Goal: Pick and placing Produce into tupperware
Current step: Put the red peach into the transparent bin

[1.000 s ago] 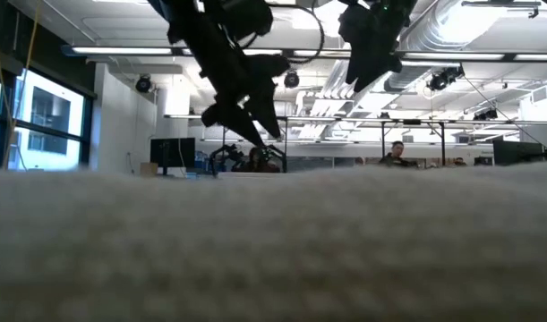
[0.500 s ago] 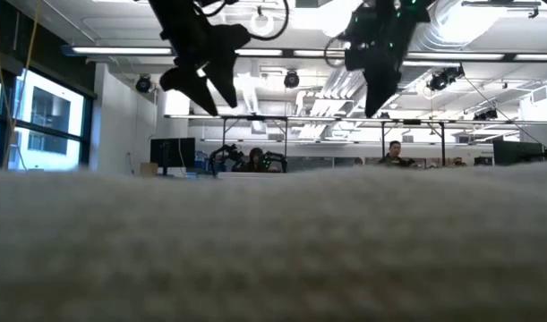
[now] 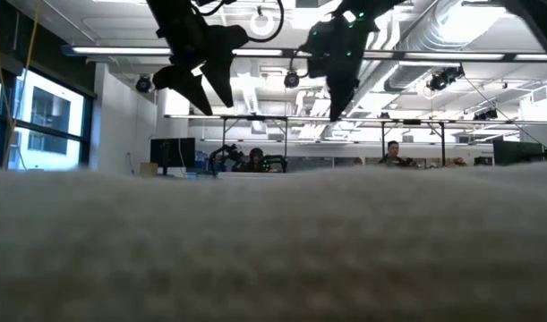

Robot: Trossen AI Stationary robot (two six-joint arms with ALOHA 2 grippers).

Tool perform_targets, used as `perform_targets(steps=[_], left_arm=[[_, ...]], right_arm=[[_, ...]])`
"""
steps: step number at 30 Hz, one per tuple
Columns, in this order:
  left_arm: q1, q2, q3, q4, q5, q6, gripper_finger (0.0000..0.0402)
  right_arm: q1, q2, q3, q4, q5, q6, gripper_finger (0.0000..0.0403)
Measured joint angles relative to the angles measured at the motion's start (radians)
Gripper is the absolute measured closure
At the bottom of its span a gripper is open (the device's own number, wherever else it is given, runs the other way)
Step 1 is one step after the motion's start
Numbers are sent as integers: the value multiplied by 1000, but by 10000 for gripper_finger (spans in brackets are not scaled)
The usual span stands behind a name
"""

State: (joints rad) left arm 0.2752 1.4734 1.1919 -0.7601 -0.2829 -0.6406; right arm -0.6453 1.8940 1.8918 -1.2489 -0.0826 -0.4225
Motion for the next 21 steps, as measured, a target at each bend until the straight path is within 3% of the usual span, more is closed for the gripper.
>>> perform_targets(steps=[10,16,21], left_arm=[[0,0,0,-6,-19,24,158],[0,0,0,-28,-19,68,158],[-1,1,0,-32,-18,92,158]], right_arm=[[26,183,58,46,31,111,234],[25,226,58,77,55,218,234],[26,225,57,32,47,182,234]])
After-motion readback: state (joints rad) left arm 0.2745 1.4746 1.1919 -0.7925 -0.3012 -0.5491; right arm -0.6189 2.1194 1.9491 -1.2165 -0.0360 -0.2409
